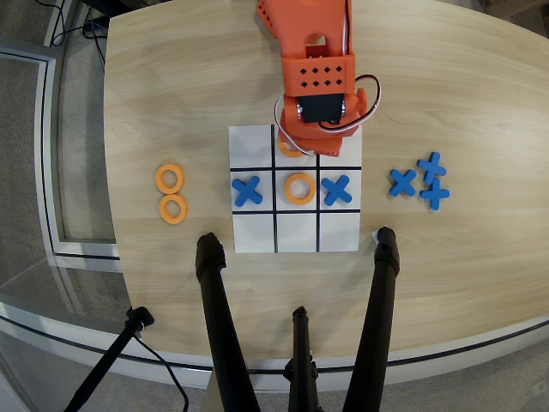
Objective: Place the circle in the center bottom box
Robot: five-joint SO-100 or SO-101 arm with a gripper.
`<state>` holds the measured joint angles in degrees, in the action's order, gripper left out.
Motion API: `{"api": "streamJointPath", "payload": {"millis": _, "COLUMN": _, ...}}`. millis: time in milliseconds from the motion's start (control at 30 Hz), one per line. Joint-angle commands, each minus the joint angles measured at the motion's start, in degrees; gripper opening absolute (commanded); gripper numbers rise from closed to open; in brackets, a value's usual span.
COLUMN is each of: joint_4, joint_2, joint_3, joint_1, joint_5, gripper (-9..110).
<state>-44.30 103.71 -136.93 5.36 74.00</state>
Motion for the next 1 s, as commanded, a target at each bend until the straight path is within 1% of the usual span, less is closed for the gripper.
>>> {"api": "streamJointPath", "payload": {"millis": 0, "joint_4": 0.4, "joint_2": -0.5, "joint_3": 0.2, "joint_1": 0.4, "joint_5": -0.2, "gripper": 0}}
{"api": "streamJointPath", "payload": {"millis": 133, "joint_4": 0.4, "joint_2": -0.5, "joint_3": 0.4, "joint_1": 0.4, "joint_5": -0.2, "gripper": 0}}
{"api": "streamJointPath", "payload": {"millis": 367, "joint_4": 0.1, "joint_2": 0.9, "joint_3": 1.5, "joint_1": -0.3, "joint_5": 0.2, "gripper": 12}}
{"api": "streamJointPath", "payload": {"millis": 400, "joint_4": -0.1, "joint_2": 1.4, "joint_3": 1.8, "joint_1": -0.4, "joint_5": 0.2, "gripper": 12}}
{"api": "streamJointPath", "payload": {"millis": 567, "joint_4": -6.4, "joint_2": 6.0, "joint_3": 7.0, "joint_1": -1.2, "joint_5": 0.3, "gripper": 13}}
{"api": "streamJointPath", "payload": {"millis": 767, "joint_4": -13.9, "joint_2": 21.0, "joint_3": 6.3, "joint_1": -1.6, "joint_5": 4.0, "gripper": 13}}
{"api": "streamJointPath", "payload": {"millis": 967, "joint_4": -26.8, "joint_2": 43.6, "joint_3": -4.0, "joint_1": -1.6, "joint_5": 7.2, "gripper": 13}}
